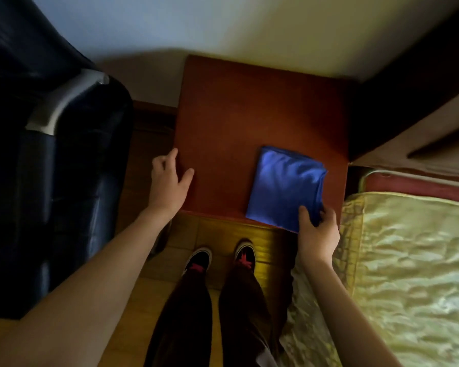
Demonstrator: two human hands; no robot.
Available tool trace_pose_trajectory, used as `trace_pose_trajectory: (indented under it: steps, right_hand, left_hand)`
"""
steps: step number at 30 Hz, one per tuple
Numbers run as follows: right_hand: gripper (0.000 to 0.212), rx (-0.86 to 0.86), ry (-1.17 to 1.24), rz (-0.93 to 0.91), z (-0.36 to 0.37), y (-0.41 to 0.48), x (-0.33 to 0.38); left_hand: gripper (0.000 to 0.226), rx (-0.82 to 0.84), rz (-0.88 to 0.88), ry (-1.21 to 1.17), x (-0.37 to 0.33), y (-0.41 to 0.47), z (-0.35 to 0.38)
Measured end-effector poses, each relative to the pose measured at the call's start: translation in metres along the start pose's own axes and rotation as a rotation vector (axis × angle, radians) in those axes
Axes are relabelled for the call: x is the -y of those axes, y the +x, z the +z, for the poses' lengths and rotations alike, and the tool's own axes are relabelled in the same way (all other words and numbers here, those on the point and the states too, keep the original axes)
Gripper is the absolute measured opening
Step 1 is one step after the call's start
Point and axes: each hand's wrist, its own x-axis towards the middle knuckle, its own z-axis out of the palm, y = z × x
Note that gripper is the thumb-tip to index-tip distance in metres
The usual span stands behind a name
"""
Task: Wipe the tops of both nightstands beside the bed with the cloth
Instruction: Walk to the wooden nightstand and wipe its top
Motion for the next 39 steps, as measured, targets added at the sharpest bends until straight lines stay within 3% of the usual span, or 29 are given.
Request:
trace_pose_trajectory:
  steps: [3, 6, 9, 15, 19, 24, 28, 35, 39]
  right_hand:
    - [0.071, -0.066, -0.363, -0.369, -0.002, 0.003, -0.013]
    - [0.072, 0.025, -0.581, -0.723, 0.013, 0.019, -0.003]
    - [0.075, 0.161, -0.791, -0.865, 0.044, 0.039, 0.002]
    - [0.069, 0.034, -0.755, -0.908, 0.066, 0.075, 0.007]
    - [0.061, -0.049, -0.696, -0.941, 0.072, 0.134, 0.054]
    - [0.061, -0.043, -0.647, -0.824, 0.068, 0.211, 0.118]
    - [0.058, -0.07, -0.646, -0.863, 0.061, 0.184, 0.085]
    - [0.062, -0.086, -0.72, -0.71, 0.014, 0.046, -0.064]
    - [0.066, -0.128, -0.706, -0.725, 0.028, 0.098, -0.015]
  left_hand:
    - [0.068, -0.034, 0.061, 0.058, 0.006, 0.004, 0.003]
    - [0.071, -0.038, 0.07, 0.047, 0.005, 0.013, 0.005]
    - [0.07, -0.07, 0.077, 0.03, 0.004, 0.022, 0.016]
    - [0.068, -0.162, 0.097, 0.195, 0.013, 0.025, 0.03]
    - [0.068, -0.165, 0.116, 0.199, 0.013, 0.025, 0.028]
    - [0.07, -0.164, 0.103, 0.2, 0.012, 0.025, 0.028]
    - [0.071, -0.157, 0.082, 0.158, 0.009, 0.023, 0.024]
    - [0.072, -0.171, -0.011, 0.078, 0.009, 0.027, 0.028]
    - [0.07, -0.19, 0.013, 0.076, 0.013, 0.029, 0.031]
